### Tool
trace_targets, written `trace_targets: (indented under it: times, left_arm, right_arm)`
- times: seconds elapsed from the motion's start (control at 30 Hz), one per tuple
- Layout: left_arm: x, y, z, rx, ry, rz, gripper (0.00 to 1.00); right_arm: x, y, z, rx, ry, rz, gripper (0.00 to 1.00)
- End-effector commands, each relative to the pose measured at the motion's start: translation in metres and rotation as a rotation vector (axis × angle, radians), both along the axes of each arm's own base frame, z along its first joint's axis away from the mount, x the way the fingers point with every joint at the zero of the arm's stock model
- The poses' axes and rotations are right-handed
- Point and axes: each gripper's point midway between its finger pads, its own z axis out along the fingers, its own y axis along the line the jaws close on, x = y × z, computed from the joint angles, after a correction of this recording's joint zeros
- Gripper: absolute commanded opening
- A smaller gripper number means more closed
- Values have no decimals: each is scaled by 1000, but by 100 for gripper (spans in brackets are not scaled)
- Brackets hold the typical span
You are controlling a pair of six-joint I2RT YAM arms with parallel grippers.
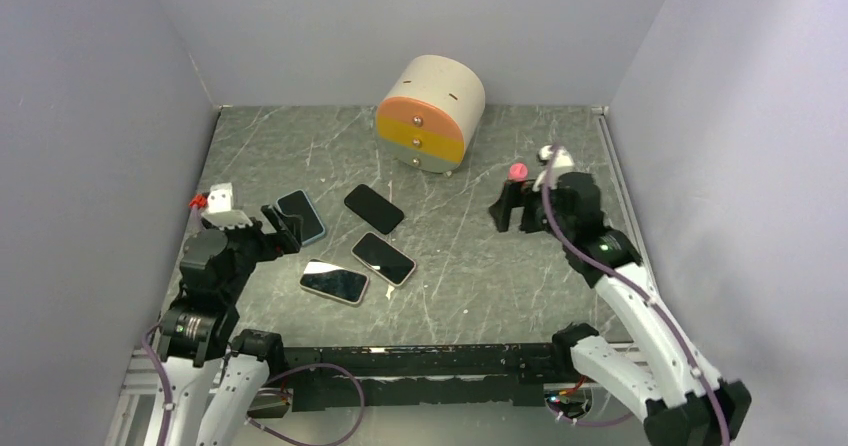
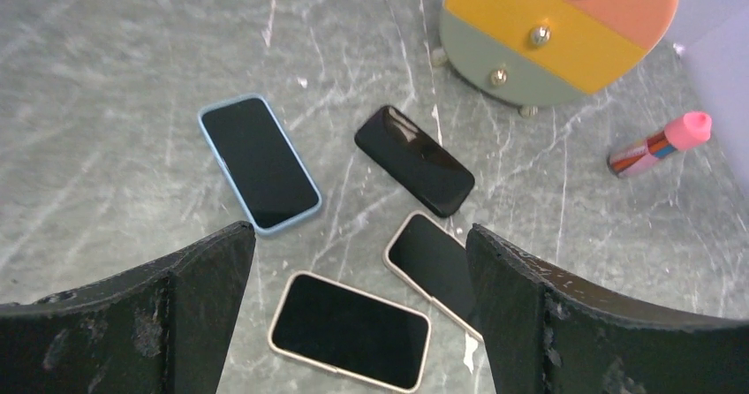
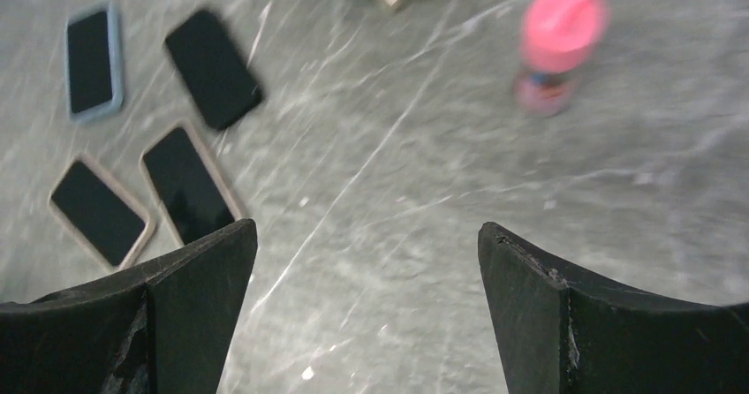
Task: Take the phone out of the phone case
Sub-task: Pick up the phone at the center of the board.
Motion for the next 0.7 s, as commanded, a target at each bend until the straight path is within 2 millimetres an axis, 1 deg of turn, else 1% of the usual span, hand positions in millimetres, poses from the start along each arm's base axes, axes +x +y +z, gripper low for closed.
trace_targets:
  times: [0.0,0.1,0.2,0.33,0.43,0.5,0.53,0.67]
  left_arm:
    - [4,-16,-19,-68,134,-52,95]
    - [11,-20,-35,-63,224,-67,95]
    - [16,-17,-39,-50,256,-48,95]
    - [17,-5,-38,-32,256,7,95]
    - [16,8,-37,-24,255,77,95]
    - [15,11,-36,-29,250,97,95]
    - [15,13,-35,-31,247,104,95]
    - [15,14,-35,-30,246,108,95]
  right_arm:
    - [-3,60,-9,-29,33,211,99]
    - [-5,93,-28,-85,66,298,99]
    - [-7,120,-48,-119,99,373,99]
    - [-13,156,-76,-169,135,473,99]
    - [-16,183,-101,-251,150,547,99]
    - [-16,200,-116,-303,178,596,99]
    - [-14,209,-118,-324,182,614,99]
    - [-10,234,-143,-406,238,672,99]
